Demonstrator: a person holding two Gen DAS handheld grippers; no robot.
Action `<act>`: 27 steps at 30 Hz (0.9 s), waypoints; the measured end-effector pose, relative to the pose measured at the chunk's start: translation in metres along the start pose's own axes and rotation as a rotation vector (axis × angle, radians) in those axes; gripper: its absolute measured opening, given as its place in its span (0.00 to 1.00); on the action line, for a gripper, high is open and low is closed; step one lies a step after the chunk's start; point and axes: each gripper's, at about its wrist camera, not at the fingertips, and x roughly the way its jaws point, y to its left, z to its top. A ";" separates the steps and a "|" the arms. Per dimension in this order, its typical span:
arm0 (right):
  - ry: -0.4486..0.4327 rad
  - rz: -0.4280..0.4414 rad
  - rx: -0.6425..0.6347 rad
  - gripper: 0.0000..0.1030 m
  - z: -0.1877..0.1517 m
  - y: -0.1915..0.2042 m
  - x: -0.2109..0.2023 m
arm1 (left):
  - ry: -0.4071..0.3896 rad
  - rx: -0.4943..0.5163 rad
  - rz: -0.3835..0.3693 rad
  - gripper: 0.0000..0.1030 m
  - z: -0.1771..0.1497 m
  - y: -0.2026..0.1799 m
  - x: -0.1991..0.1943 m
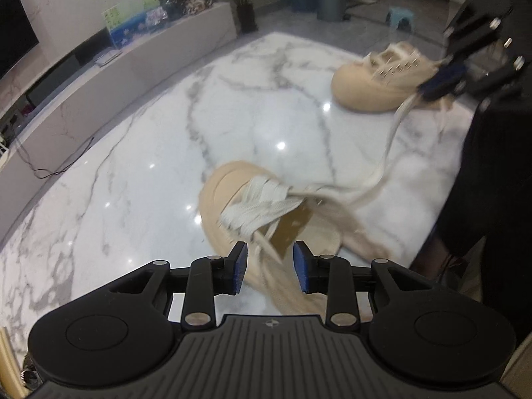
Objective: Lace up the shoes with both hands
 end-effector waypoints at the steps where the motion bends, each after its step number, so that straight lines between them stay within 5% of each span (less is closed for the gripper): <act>1: -0.011 0.009 -0.006 0.01 0.005 0.002 0.002 | -0.003 0.007 0.002 0.29 0.001 -0.001 -0.001; 27: -0.194 0.215 -0.061 0.02 0.082 0.034 0.056 | -0.028 -0.075 -0.036 0.33 -0.006 0.008 0.013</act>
